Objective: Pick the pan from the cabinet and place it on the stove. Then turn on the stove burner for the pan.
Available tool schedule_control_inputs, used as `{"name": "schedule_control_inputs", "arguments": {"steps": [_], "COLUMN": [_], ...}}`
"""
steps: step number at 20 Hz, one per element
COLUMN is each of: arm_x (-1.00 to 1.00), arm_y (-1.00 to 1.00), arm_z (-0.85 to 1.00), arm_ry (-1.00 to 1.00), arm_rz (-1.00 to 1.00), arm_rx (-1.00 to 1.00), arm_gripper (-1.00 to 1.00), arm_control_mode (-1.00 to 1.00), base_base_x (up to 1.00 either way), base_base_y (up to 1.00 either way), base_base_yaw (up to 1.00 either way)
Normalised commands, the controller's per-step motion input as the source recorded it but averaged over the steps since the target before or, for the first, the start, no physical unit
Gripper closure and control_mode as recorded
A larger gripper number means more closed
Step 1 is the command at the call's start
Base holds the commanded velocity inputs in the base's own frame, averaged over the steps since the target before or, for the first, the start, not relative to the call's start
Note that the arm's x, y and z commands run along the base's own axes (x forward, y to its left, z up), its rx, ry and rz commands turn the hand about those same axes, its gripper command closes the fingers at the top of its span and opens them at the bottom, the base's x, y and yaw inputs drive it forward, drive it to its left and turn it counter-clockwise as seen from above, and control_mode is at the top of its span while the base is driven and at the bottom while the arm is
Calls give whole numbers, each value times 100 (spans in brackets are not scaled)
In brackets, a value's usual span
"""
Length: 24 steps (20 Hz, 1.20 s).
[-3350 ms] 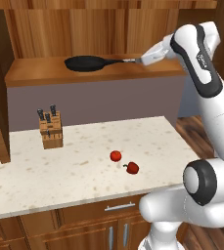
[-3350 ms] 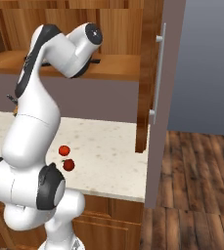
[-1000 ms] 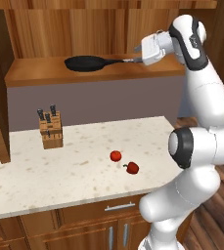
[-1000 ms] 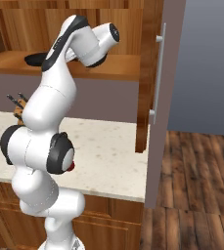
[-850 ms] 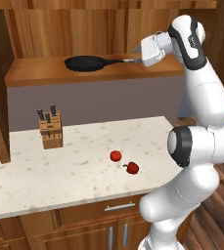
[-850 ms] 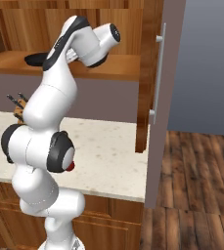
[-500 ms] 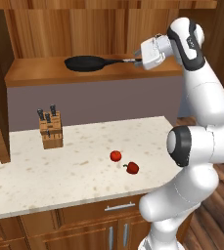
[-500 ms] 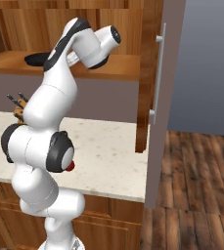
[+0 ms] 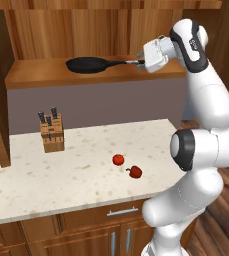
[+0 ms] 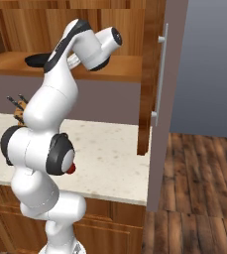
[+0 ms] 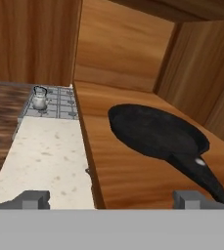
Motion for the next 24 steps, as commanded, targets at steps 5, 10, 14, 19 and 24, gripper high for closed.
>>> {"name": "schedule_control_inputs", "arguments": {"steps": [5, 10, 14, 19, 24], "arm_x": [10, 16, 20, 18, 17], "arm_y": [0, 0, -2, -2, -3], "arm_z": [-8, -4, 0, 0, 0], "arm_ry": [-1, 0, 0, -1, 0], "arm_rz": [0, 0, 0, 0, 0], "arm_rx": [-3, -2, 0, 0, 0], "arm_gripper": [-100, -100, -100, -100, -100], "arm_control_mode": [-100, -100, -100, -100, -100], "base_base_x": [0, 0, 0, 0, 0], "base_base_y": [0, 0, 0, 0, 0], "base_base_yaw": [0, 0, 0, 0, 0]}}
